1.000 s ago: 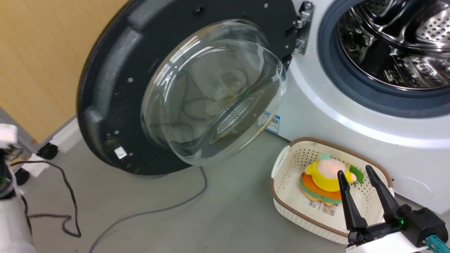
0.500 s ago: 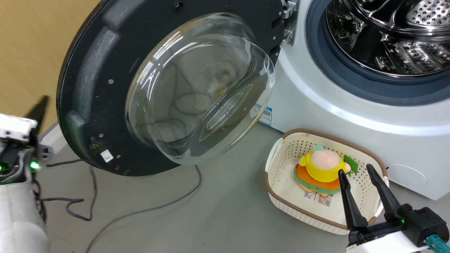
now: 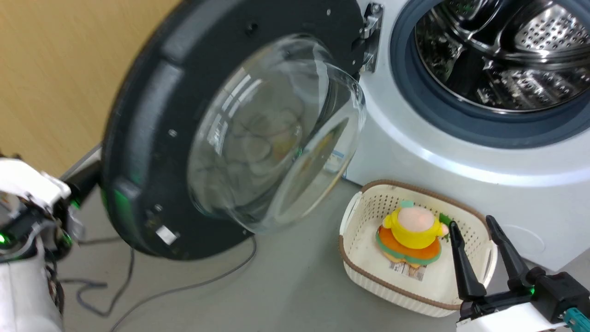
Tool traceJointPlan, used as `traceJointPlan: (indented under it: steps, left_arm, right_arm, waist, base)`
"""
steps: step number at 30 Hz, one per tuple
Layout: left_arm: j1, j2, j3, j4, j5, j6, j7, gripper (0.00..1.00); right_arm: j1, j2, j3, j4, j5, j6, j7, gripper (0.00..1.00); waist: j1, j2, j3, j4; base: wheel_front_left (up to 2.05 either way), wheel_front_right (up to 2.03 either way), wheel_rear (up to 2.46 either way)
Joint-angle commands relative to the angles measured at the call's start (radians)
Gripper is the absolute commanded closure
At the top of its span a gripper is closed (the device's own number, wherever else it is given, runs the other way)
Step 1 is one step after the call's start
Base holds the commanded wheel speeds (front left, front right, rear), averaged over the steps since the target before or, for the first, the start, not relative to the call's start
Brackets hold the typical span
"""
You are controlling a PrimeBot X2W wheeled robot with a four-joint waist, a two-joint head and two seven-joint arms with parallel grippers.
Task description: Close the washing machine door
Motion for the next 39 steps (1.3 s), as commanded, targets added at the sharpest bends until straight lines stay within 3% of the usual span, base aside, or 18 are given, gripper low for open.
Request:
traceJointPlan:
  steps: [1,11,20,29,39]
  left_arm:
    - [0.047,-0.019,-0.016,-0.031,-0.012,0.002,0.041,1.0]
    - [0.248,-0.123,-0.087,-0.33,-0.097,0.091,0.263,1.0]
    - [0.437,-0.212,-0.206,-0.54,-0.141,0.141,0.295,1.0]
    - [0.53,-0.222,-0.354,-0.558,-0.252,0.145,0.122,1.0]
    - [0.465,-0.223,-0.556,-0.475,-0.388,0.084,-0.194,1.0]
  right_arm:
    - [0.004,0.007,-0.008,0.002,0.0,0.001,-0.005,0.0]
    - [0.026,0.027,-0.045,0.004,0.005,0.001,-0.005,0.0]
    - [0.043,0.038,-0.049,0.01,-0.001,0.001,-0.005,0.0]
    - [0.034,0.034,-0.031,0.012,-0.006,0.001,-0.005,0.0]
    - [0.017,0.021,-0.039,0.005,-0.001,0.001,-0.005,0.0]
  waist:
    - [0.0,0.0,-0.016,-0.008]
    - [0.0,0.0,-0.072,-0.059]
    - [0.0,0.0,-0.091,-0.16]
    - [0.0,0.0,-0.073,-0.311]
    - [0.0,0.0,-0.001,-0.519]
  base:
    - [0.0,0.0,0.0]
    - [0.0,0.0,0.0]
    - [0.0,0.0,0.0]
    - [0.0,0.0,0.0]
    - [0.0,0.0,0.0]
